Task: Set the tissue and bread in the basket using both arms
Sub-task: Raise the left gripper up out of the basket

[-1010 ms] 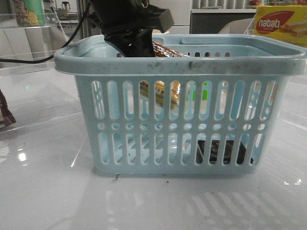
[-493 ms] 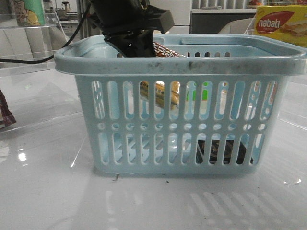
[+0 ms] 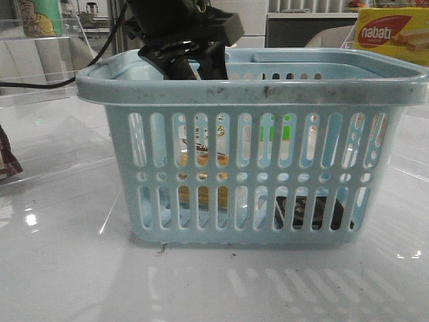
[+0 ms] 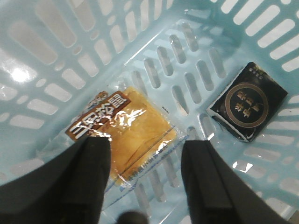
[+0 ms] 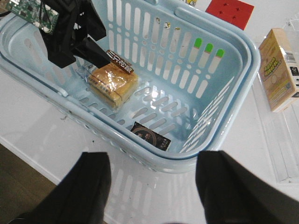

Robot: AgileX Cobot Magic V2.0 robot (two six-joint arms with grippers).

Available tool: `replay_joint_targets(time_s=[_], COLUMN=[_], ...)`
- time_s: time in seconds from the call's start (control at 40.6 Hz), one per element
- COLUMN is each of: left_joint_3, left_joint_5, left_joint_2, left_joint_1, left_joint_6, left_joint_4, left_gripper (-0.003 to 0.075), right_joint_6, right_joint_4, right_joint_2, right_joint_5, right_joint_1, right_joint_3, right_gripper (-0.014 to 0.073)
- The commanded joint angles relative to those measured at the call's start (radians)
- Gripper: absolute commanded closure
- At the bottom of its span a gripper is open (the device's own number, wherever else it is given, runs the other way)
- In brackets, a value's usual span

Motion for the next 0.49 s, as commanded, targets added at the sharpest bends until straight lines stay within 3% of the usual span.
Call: replay_joint_targets(time_s=[0.0,0.296,0.468], left_joint_3=[-0.043,-0.083,0.001], left_joint_5=[-0.047,-0.038,-0.018], left_joint_2=[-0.058,-0.242,-0.380], left_joint_1=[-0.002,-0.003,-0.003], left_joint_6=[0.000,-0.002,-0.002], left_joint_4=[-0.014,-0.018,0.017], left_gripper=[0.0302,0.0319,0.0319], right_joint_6=[-0.012,-0.012,-0.012], right_joint_4=[-0.004,-0.004,-0.004], right_joint_2=[-0.007,-0.007,-0.007], right_joint_5=[-0.061,-0.061,-0.061], right_joint_1=[-0.001,-0.001,-0.001], right_joint_3=[-0.024,-0.024,-0.024], right_gripper=[0.0085,0.0085,0.0085])
